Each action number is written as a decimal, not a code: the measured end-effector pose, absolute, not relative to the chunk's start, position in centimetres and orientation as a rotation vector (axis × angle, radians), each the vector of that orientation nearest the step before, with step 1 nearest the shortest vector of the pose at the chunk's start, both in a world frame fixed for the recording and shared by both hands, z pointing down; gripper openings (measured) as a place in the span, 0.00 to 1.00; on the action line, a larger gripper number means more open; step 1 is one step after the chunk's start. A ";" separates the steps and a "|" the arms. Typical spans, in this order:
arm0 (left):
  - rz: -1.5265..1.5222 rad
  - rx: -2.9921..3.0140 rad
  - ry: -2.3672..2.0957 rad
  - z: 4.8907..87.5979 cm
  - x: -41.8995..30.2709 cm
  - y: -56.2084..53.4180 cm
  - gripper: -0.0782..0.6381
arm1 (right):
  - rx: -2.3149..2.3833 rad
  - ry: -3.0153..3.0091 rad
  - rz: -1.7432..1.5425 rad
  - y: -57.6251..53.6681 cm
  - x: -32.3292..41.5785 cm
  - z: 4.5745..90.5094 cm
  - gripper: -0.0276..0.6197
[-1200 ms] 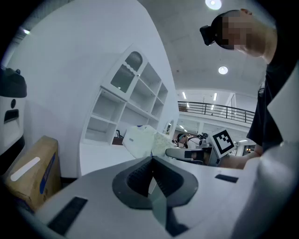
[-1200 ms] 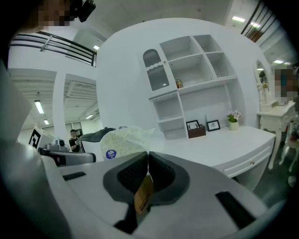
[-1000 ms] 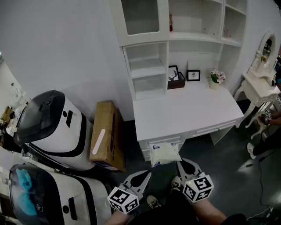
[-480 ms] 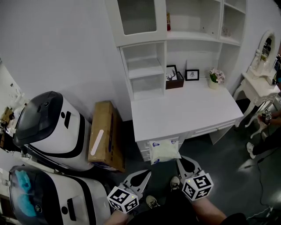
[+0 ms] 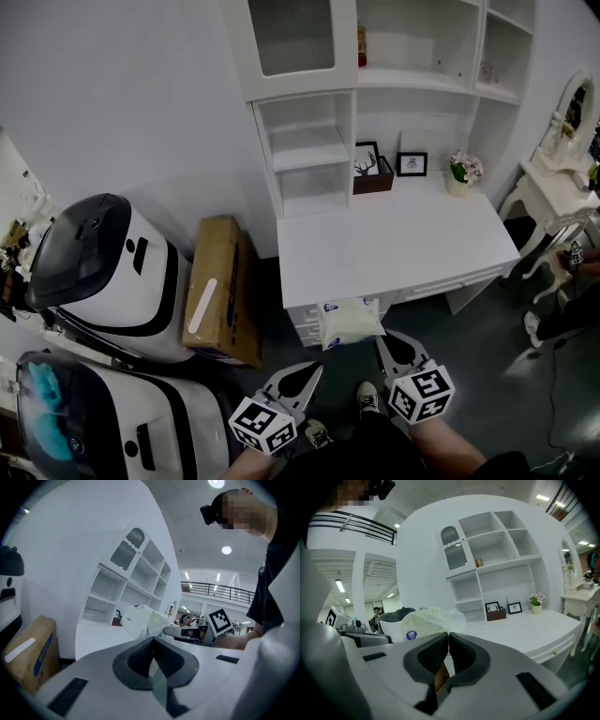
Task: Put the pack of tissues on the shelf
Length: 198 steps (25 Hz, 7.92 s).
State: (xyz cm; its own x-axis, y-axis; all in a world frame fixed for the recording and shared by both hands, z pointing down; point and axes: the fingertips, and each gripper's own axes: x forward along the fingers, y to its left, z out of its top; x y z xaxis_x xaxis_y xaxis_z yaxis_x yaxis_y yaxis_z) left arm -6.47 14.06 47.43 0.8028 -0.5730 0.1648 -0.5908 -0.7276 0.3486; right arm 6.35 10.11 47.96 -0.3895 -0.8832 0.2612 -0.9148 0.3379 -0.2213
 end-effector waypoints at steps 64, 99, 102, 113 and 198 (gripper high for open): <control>0.075 2.444 -1.278 47.3 3.3 3.2 0.11 | 1.319 -2.703 0.562 -5.4 14.8 48.7 0.05; 0.058 2.525 -1.104 46.9 -1.3 -2.4 0.11 | 1.546 -2.578 0.592 -9.3 12.0 48.8 0.05; 0.060 2.537 -1.086 46.8 -2.2 -2.8 0.11 | 1.572 -2.568 0.596 -9.5 11.2 48.7 0.05; 0.059 2.582 -1.006 46.2 -5.1 -4.0 0.11 | 1.665 -2.528 0.584 -9.8 8.9 48.1 0.05; 0.007 2.600 -1.121 44.0 -6.7 -20.0 0.11 | 1.599 -2.616 0.467 -32.3 6.4 44.6 0.05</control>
State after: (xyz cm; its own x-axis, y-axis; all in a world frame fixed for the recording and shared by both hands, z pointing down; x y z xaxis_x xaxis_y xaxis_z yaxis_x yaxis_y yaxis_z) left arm -6.70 -20.00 44.05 0.6937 -0.7093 0.1251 -0.7107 -0.6460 0.2785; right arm 6.44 -32.31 44.64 -0.4681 -0.8632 0.1890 -0.8753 0.4236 -0.2331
